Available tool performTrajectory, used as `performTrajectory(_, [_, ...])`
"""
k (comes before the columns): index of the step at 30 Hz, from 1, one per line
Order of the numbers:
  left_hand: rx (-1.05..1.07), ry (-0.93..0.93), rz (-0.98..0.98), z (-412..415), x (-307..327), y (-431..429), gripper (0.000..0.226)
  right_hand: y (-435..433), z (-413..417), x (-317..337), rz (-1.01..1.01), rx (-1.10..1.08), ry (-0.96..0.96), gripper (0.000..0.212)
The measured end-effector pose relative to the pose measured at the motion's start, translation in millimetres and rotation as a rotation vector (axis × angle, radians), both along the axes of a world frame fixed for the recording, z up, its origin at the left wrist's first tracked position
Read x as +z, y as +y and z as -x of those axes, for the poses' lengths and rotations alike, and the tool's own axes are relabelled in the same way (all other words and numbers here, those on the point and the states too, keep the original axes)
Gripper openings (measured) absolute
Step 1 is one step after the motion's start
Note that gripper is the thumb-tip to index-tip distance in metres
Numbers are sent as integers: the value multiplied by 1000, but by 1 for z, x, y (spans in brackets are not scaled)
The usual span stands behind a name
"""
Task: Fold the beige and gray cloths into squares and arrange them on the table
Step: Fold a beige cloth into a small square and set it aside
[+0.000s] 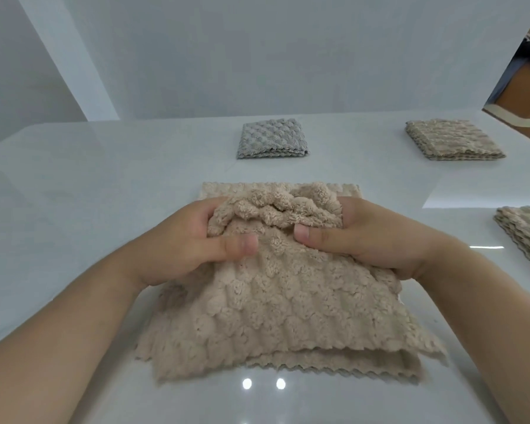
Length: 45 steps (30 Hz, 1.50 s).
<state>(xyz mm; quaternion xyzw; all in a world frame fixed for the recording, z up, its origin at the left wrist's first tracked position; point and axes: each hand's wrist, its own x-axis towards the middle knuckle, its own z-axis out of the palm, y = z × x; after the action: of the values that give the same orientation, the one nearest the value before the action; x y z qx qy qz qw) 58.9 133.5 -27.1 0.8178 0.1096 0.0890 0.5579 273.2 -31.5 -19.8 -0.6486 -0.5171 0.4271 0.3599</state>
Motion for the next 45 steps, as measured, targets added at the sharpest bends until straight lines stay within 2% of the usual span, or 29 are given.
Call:
performTrajectory(1, [-44,20,49,1,0,0,55,0,-4,-3,52,20,-11,97])
performTrajectory(2, [-71,40,95,1,0,-1,62,1,-9,-6,89,56,7,105])
performTrajectory(3, [-84,51,133,2,0,0,68,1,-10,-6,91,107,45,96])
performTrajectory(5, [-96,42,191,3,1,-1,74,0,-13,-3,-9,172,150,58])
performTrajectory(6, [-106,35,234,4,3,-1,74,-2,-13,1,-23,201,222,53])
performTrajectory(8, [-113,16,302,6,7,0,74,-5,-13,2,-50,216,290,57])
performTrajectory(10, [-93,24,362,5,12,-1,76,-3,-15,0,-68,123,238,57])
performTrajectory(12, [-271,-99,658,4,20,-8,69,-2,-16,3,-95,-22,205,52])
performTrajectory(14, [-225,-198,773,5,23,-4,64,-2,-17,4,-132,-141,215,51])
performTrajectory(15, [-148,-168,745,2,15,-5,72,-1,-18,4,-150,-188,229,52])
performTrajectory(17, [325,-148,460,2,18,-5,64,1,-20,2,-183,-275,250,52])
performTrajectory(18, [434,-177,428,1,19,-6,53,2,-22,0,-198,-320,246,51])
performTrajectory(20, [505,-235,460,-4,21,-7,45,4,-24,-4,-238,-407,183,49])
performTrajectory(23, [560,-240,476,-8,11,-1,55,6,-27,-8,-276,-521,7,45])
performTrajectory(25, [642,-214,359,-10,3,3,54,7,-28,-11,-281,-581,-167,42])
performTrajectory(27, [714,-216,198,-12,-4,5,51,9,-28,-14,-253,-606,-419,44])
performTrajectory(29, [732,-236,78,-13,-8,5,49,10,-28,-19,-250,-590,-536,50])
performTrajectory(33, [735,-227,-149,-14,-12,9,49,11,-29,-23,-289,-583,-543,61])
performTrajectory(36, [748,-260,-252,-13,-12,9,49,11,-27,-22,-320,-561,-497,54])
performTrajectory(40, [764,-285,-440,-13,-12,10,49,11,-24,-24,-359,-539,-459,58])
performTrajectory(42, [754,-264,-501,-13,-15,12,51,12,-26,-26,-364,-543,-524,59])
performTrajectory(45, [734,-237,-494,-11,-18,15,51,13,-28,-31,-358,-518,-681,62])
